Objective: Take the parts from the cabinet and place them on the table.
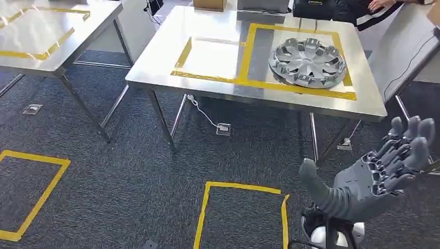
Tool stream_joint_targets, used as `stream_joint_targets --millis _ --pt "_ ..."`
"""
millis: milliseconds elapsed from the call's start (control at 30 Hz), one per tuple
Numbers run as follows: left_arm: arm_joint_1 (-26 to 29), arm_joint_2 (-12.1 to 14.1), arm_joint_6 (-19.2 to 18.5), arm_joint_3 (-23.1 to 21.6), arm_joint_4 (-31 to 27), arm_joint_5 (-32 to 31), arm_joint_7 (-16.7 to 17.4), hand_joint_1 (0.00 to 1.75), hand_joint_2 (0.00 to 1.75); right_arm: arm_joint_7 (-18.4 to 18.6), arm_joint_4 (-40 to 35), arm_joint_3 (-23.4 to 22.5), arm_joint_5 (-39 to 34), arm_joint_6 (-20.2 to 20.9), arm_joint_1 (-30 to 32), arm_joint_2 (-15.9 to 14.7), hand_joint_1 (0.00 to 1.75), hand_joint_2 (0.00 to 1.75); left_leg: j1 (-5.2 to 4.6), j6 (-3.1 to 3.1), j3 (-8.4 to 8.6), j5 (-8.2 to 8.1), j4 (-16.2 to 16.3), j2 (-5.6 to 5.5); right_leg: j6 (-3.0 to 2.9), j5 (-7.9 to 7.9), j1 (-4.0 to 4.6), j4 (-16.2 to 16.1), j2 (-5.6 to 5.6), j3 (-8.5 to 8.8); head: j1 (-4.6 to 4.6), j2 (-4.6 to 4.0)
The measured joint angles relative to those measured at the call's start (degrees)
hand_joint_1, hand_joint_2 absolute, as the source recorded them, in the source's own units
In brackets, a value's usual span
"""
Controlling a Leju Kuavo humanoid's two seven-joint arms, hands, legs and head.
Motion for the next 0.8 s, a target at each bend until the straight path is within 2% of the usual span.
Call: stream_joint_targets --millis 33,67,100,167,200,233,267,300,333,367,400,433,467,500,533,567,600,633,667,700,733,767,800 --pt "0.07 0.04 0.00 0.00 0.02 -0.07 0.00 0.00 0.00 0.00 0.00 0.00 -0.11 -0.02 0.06 0.00 0.00 1.75 -0.20 0.65 -0.22 0.30 0.07 0.01 0.49 0.45 -0.17 -0.28 0.00 0.01 0.00 0.00" --pt "0.19 0.04 0.00 0.00 0.02 -0.20 0.00 0.00 0.00 0.00 0.00 0.00 -0.09 -0.02 0.11 -0.02 0.00 1.75 0.05 1.48 -0.77 1.04 -0.20 0.25 0.84 0.51 -0.42 -0.11 0.07 -0.31 0.00 0.00" --pt "0.18 0.04 0.00 0.00 0.02 -0.44 0.07 0.00 0.00 0.00 0.00 -0.02 -0.11 -0.06 0.12 -0.02 0.00 1.75 0.06 2.01 -1.45 1.70 -0.19 0.52 1.02 -2.16 -0.44 1.28 0.22 -0.97 0.09 0.00" --pt "0.18 0.09 0.00 0.00 0.00 -0.61 0.11 0.00 0.00 0.00 0.02 -0.02 -0.05 -0.04 0.13 -0.02 0.00 1.75 -0.02 2.51 -3.03 2.98 -0.16 0.62 1.26 -9.35 -0.35 8.35 0.29 -3.05 0.39 0.00" --pt "0.20 0.09 0.00 0.00 0.02 -0.70 0.09 0.00 0.00 0.00 0.00 -0.02 -0.05 -0.04 0.20 -0.02 0.00 1.75 -0.16 2.65 -3.89 3.67 -0.13 0.68 1.37 -12.01 -0.30 12.77 0.34 -4.06 0.46 0.00" --pt "0.24 0.09 0.00 0.00 0.02 -0.74 0.02 0.00 0.00 0.00 0.00 -0.09 0.00 -0.06 0.35 -0.02 0.00 1.75 -0.30 2.70 -4.78 4.33 -0.05 0.72 1.33 -13.14 -0.26 15.93 0.36 -4.44 0.53 0.00" --pt "0.29 0.09 0.00 0.00 0.02 -0.88 -0.04 0.00 0.00 0.00 0.02 -0.13 0.02 -0.06 0.52 -0.02 0.00 1.75 -0.39 2.70 -5.50 4.96 0.05 0.74 1.23 -12.60 -0.19 17.30 0.37 -4.02 0.53 0.00" --pt "0.29 0.11 0.02 0.00 0.02 -0.90 -0.15 0.00 0.00 0.00 0.00 -0.13 0.02 -0.04 0.64 -0.02 0.00 0.00 -0.44 2.62 -6.45 5.55 0.25 0.76 1.02 -10.73 -0.07 16.44 0.38 -2.44 0.57 0.00" --pt "0.27 0.11 0.22 0.00 0.02 -1.07 -0.33 0.00 0.00 0.00 0.00 -0.13 0.00 -0.04 0.68 -0.02 0.00 0.00 -0.52 2.54 -7.28 5.92 0.47 0.76 0.72 -8.48 0.09 13.53 0.38 0.25 0.61 0.00" --pt "0.26 0.09 0.52 0.00 0.00 -1.22 -0.44 0.00 0.00 0.00 0.00 -0.13 0.00 -0.04 0.69 -0.02 0.00 0.00 -0.56 2.43 -7.90 6.30 0.63 0.76 0.27 -7.04 0.27 8.84 0.37 3.93 0.63 0.00" --pt "0.20 0.04 0.74 0.00 0.00 -1.40 -0.68 0.00 0.00 0.00 -0.02 -0.13 -0.09 -0.04 0.67 -0.02 0.00 0.00 -0.52 2.29 -8.11 6.69 0.79 0.79 -0.40 -7.97 0.58 3.54 0.35 7.79 0.62 0.00" --pt "0.21 -0.04 1.09 0.00 0.00 -1.60 -0.90 0.00 0.00 0.00 -0.02 -0.13 -0.20 -0.04 0.65 -0.02 0.00 0.00 -0.80 1.91 -8.31 6.99 0.83 0.73 -1.00 -9.98 0.94 -0.30 0.24 10.33 0.66 0.00" --pt "0.17 -0.04 1.29 0.00 0.00 -1.64 -1.03 0.00 0.00 0.00 -0.02 -0.13 -0.24 -0.04 0.70 -0.02 0.00 0.00 -0.67 1.49 -8.17 7.27 0.76 0.81 -1.00 -9.86 1.12 -0.45 0.23 9.95 0.59 0.00" --pt "0.03 -0.02 1.44 0.00 -0.02 -1.71 -1.18 0.00 0.00 0.00 -0.02 -0.13 -0.26 -0.06 0.61 -0.02 0.00 0.00 -0.55 1.17 -8.17 7.56 0.69 0.85 -1.28 -9.85 1.17 -0.75 0.22 9.56 0.83 0.00" --pt "0.00 -0.02 1.64 0.00 -0.04 -1.73 -1.25 0.00 0.00 0.00 -0.02 -0.13 -0.26 -0.04 0.70 -0.02 0.00 0.00 -0.77 1.53 -8.27 6.48 0.67 0.92 -0.91 -9.51 1.03 -1.02 0.28 9.49 0.81 0.00" --pt "0.01 -0.02 1.75 0.00 -0.04 -1.75 -1.29 0.00 0.00 0.00 0.00 -0.13 -0.24 -0.02 0.69 -0.02 0.00 0.00 -0.75 2.25 -8.57 5.38 0.69 0.87 -0.98 -9.44 1.06 -1.03 0.27 9.35 0.68 0.00" --pt "0.00 -0.02 1.90 0.00 -0.04 -1.81 -1.33 0.00 0.00 0.00 0.00 -0.13 -0.24 -0.02 0.69 -0.02 0.00 0.00 -0.75 2.04 -8.56 5.34 0.57 0.88 -1.23 -9.14 1.06 -1.02 0.27 9.21 0.64 0.00" --pt "0.00 -0.02 1.99 0.00 -0.07 -1.90 -1.33 0.00 0.00 0.00 0.00 -0.13 -0.24 -0.02 0.74 -0.02 0.00 0.00 -0.74 1.78 -8.53 5.78 0.33 0.87 -1.63 -8.83 1.10 -1.00 0.27 9.10 0.53 0.00" --pt "-0.01 0.04 2.12 0.00 -0.07 -1.90 -1.33 0.00 0.00 0.00 0.00 -0.13 -0.20 -0.02 0.74 -0.02 0.00 0.00 -0.72 1.64 -8.51 7.11 -0.10 0.84 -1.75 -8.63 1.14 -0.96 0.27 8.93 0.46 0.00" --pt "-0.02 0.11 2.25 0.00 -0.07 -1.93 -1.33 0.00 0.00 0.00 0.00 -0.13 -0.15 -0.02 0.74 -0.02 0.00 0.00 -0.67 1.37 -8.50 9.54 -0.63 0.84 -1.96 -8.47 1.20 -0.81 0.28 8.71 0.46 0.00" --pt "-0.06 0.17 2.32 0.00 -0.07 -1.99 -1.29 0.00 0.00 0.00 0.00 -0.13 -0.16 -0.02 0.74 -0.02 0.00 0.00 -0.66 0.90 -8.58 9.14 -0.71 0.79 -1.97 -8.25 1.20 -0.79 0.27 8.48 0.44 0.00" --pt "-0.07 0.17 2.38 0.00 -0.07 -1.99 -1.29 0.00 0.00 0.00 0.00 -0.13 -0.16 -0.02 0.74 -0.02 0.00 0.00 -0.66 1.18 -8.49 9.79 -0.79 0.80 -2.04 -8.18 1.20 -0.76 0.26 8.36 0.42 0.00" --pt "-0.07 0.17 2.43 0.00 -0.07 -1.99 -1.29 0.00 0.00 0.00 0.00 -0.15 -0.18 -0.02 0.74 -0.02 0.00 0.00 -0.65 0.97 -8.57 9.80 -0.86 0.76 -2.11 -8.07 1.22 -0.74 0.23 8.23 0.42 0.00"
